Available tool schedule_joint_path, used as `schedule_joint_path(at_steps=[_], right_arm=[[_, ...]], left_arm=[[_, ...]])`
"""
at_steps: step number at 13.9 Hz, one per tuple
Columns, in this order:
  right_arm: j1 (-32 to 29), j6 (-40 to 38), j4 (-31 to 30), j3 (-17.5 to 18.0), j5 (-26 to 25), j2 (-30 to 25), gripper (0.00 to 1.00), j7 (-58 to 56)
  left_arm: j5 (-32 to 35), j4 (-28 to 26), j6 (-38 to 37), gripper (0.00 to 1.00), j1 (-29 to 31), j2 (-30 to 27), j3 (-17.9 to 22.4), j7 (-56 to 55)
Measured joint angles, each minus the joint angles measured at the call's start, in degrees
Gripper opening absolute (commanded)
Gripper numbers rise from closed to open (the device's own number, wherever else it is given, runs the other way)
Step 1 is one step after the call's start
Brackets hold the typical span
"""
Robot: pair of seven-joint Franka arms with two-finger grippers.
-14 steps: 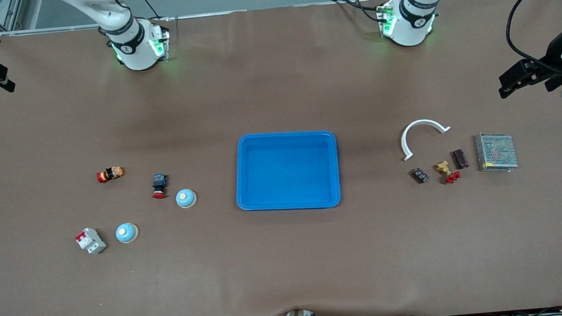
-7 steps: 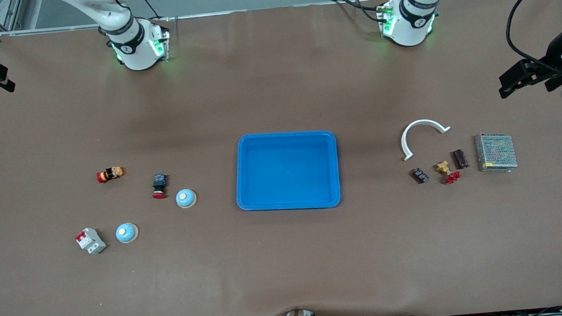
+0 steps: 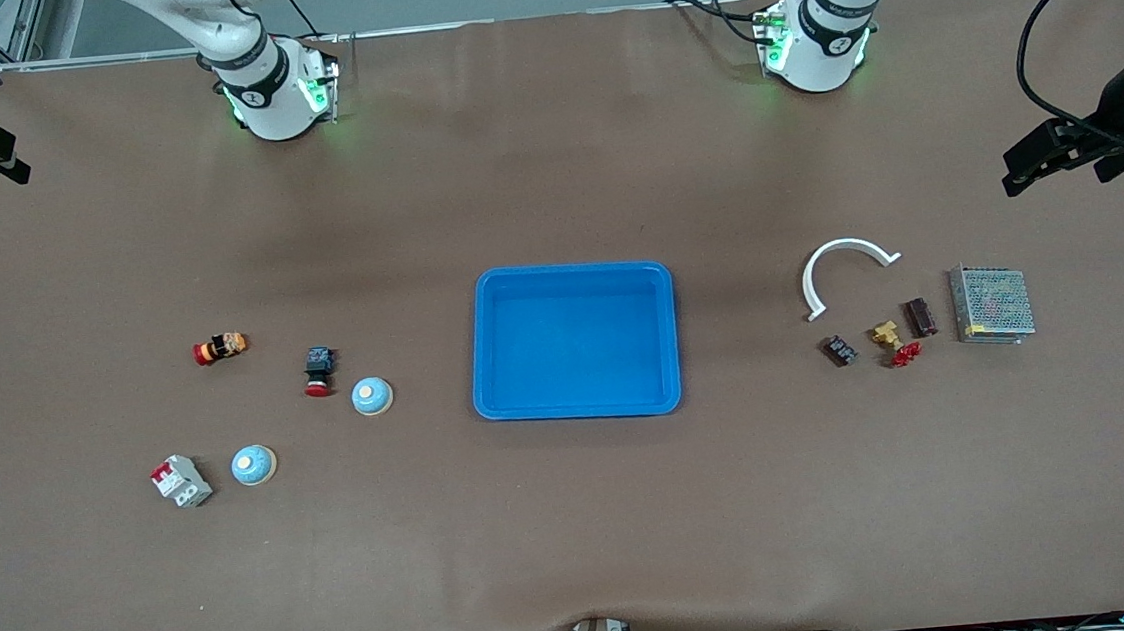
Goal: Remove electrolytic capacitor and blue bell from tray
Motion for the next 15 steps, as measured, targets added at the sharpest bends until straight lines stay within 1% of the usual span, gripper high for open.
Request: schedule_joint_path(at_steps=[6, 10, 15], right_arm=[[0.0, 0.0, 0.0, 0.0, 0.0, 0.0, 1.00, 0.0], [0.0, 0.0, 0.0, 0.0, 0.0, 0.0, 1.00, 0.0], [0.0, 0.1, 0.2, 0.0, 0.0, 0.0, 1.00, 0.0]], left_arm=[[0.0, 0.2, 0.0, 1.00, -0.3, 0.0, -0.1, 0.0], [0.0, 0.3, 0.0, 1.00, -0.4, 0.0, -1.9, 0.0], [0.0, 0.3, 0.2, 1.00, -0.2, 0.0, -2.1, 0.0]])
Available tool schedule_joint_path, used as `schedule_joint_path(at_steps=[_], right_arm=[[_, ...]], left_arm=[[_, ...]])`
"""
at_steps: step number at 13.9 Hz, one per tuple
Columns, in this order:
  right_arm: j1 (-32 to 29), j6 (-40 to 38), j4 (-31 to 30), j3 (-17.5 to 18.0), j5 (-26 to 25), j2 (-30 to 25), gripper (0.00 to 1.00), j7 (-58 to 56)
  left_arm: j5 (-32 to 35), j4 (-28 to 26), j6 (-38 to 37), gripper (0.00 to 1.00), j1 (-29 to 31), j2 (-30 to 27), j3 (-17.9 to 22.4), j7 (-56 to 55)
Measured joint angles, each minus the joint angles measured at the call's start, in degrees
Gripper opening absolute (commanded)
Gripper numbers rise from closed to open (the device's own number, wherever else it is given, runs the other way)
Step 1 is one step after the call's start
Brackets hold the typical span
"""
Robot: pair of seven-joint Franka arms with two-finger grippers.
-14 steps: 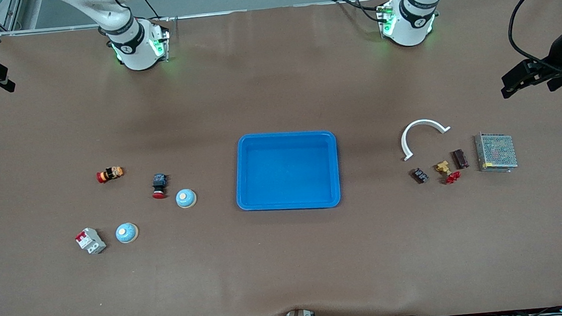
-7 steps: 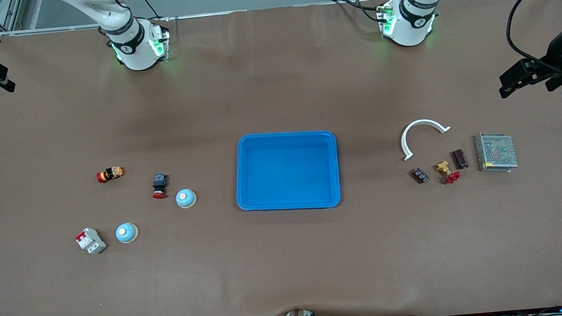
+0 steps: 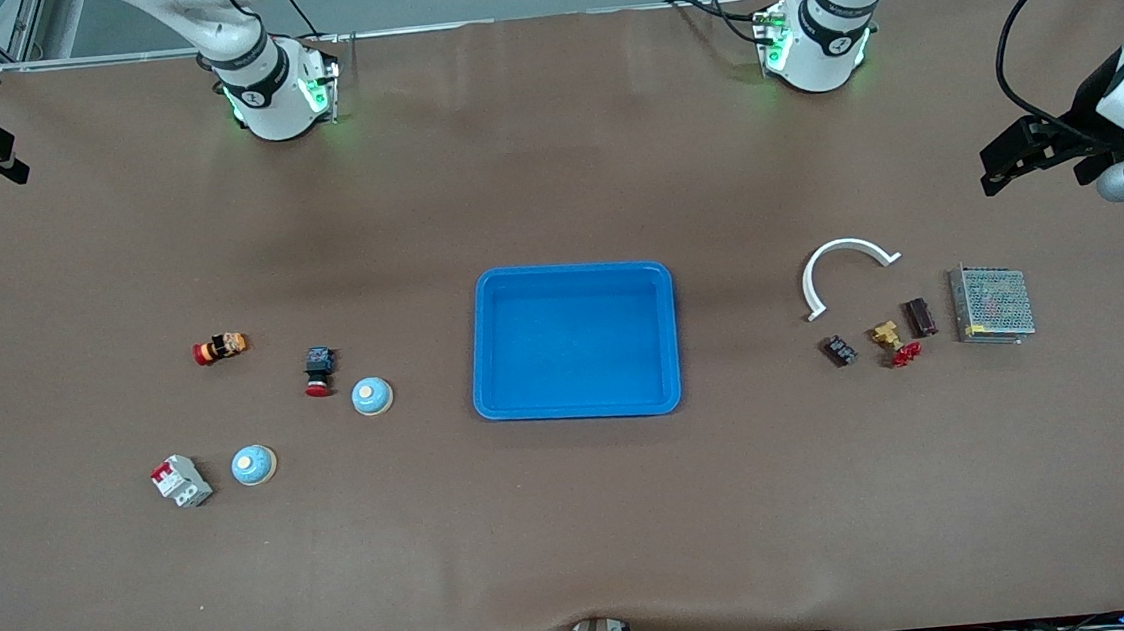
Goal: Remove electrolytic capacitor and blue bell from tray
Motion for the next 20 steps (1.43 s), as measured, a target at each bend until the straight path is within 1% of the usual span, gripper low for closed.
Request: schedule_joint_path(at_steps=[6, 9, 12, 16, 20], right_arm=[[0.0, 0.3, 0.6, -0.1, 0.0, 0.0, 1.00, 0.0], [0.0, -0.4, 0.9, -1.4, 0.0, 0.3, 1.00, 0.0], [0.0, -2.2, 1.9, -1.9, 0.0, 2.6, 1.00, 0.0], [0.6, -4.7, 5.6, -1.7, 0.0, 6.4, 1.00, 0.0], [3.0, -8.9, 11.9, -1.6, -0.3, 11.0, 1.00, 0.0]], left_arm=[[0.0, 0.0, 0.0, 1.00, 0.1, 0.0, 0.0, 0.0], [0.0, 0.0, 0.0, 1.00, 0.1, 0.0, 0.0, 0.0], [0.0, 0.0, 0.1, 1.00, 0.2, 0.0, 0.0, 0.0], [0.0, 0.0, 0.1, 1.00, 0.2, 0.0, 0.1, 0.0], [0.0, 0.0, 0.0, 1.00, 0.2, 0.0, 0.1, 0.0]])
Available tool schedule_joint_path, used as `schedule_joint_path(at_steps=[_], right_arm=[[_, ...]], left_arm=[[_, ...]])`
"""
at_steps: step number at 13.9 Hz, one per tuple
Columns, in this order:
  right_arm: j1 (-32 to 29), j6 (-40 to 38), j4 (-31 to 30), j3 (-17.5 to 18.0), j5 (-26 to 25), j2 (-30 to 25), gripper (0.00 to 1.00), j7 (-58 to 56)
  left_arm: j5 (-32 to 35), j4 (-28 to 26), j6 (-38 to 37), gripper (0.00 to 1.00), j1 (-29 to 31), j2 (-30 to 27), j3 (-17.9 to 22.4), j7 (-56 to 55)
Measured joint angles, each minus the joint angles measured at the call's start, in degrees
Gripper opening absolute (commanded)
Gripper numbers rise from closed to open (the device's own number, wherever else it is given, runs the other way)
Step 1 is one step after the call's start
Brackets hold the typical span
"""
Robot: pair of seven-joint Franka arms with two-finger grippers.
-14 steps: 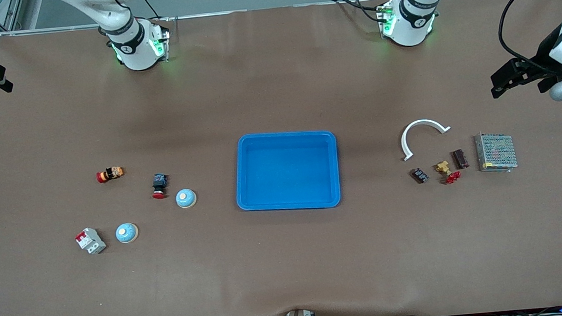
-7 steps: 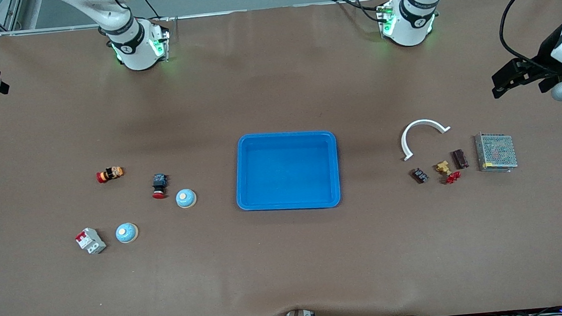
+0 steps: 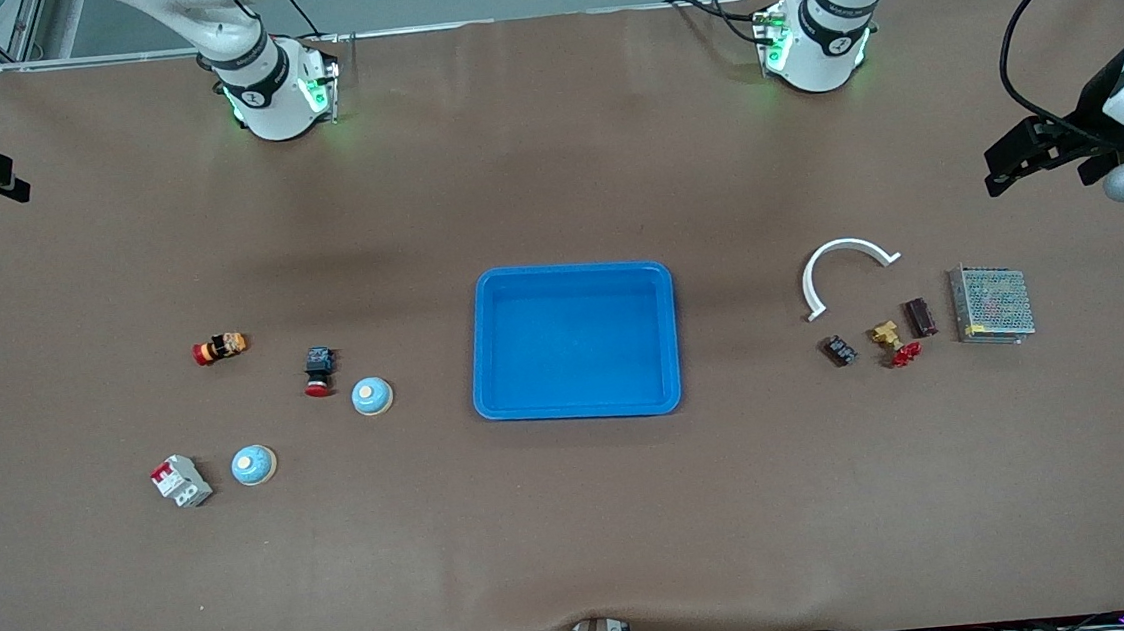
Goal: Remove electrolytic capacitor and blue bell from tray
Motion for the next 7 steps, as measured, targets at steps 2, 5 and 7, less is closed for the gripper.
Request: schedule_joint_path(at_steps=[2, 5, 7], right_arm=[[0.7, -1.1, 2.5, 0.0, -0.5, 2.0, 1.00, 0.0], [1.4, -3.5, 9.2, -0.1, -0.6, 6.2, 1.00, 0.0], [1.5, -3.4, 11.3, -0.1, -0.7, 7.5, 1.00, 0.0]], left_arm=[[0.0, 0.0, 0.0, 1.00, 0.1, 0.0, 0.0, 0.0], [0.0, 0.0, 0.0, 1.00, 0.1, 0.0, 0.0, 0.0], [0.0, 0.0, 0.0, 1.00, 0.1, 0.0, 0.0, 0.0]])
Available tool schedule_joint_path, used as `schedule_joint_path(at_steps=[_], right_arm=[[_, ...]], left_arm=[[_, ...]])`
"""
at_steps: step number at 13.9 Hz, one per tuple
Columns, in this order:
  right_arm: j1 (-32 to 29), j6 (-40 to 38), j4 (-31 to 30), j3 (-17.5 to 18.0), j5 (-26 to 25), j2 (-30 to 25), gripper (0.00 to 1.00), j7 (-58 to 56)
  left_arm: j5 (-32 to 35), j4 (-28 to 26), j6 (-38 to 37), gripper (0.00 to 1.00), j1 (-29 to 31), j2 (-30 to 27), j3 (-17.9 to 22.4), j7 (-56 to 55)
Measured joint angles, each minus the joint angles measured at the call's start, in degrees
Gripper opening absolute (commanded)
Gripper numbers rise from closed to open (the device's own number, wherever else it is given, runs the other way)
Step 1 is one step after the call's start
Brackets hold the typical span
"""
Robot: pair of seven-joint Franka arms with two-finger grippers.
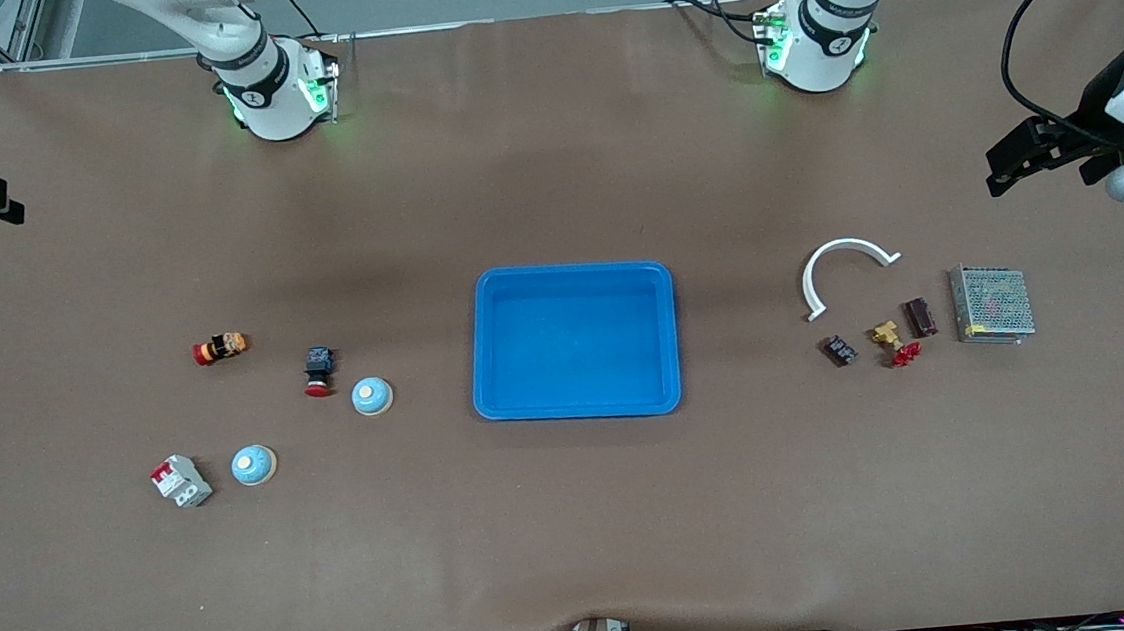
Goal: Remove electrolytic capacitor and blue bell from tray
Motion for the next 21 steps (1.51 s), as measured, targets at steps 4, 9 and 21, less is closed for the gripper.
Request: schedule_joint_path(at_steps=[4, 9, 21], right_arm=[[3.9, 0.9, 0.4, -3.0, 0.0, 0.3, 1.00, 0.0], [6.5, 4.2, 0.4, -6.4, 0.1, 0.6, 1.00, 0.1], [3.5, 5.5, -0.1, -2.8, 0.1, 1.2, 1.00, 0.1]], left_arm=[[0.0, 0.0, 0.0, 1.00, 0.0, 0.0, 0.0, 0.0], [0.0, 0.0, 0.4, 1.00, 0.0, 0.1, 0.0, 0.0], [0.0, 0.0, 0.8, 1.00, -0.2, 0.1, 0.0, 0.0]])
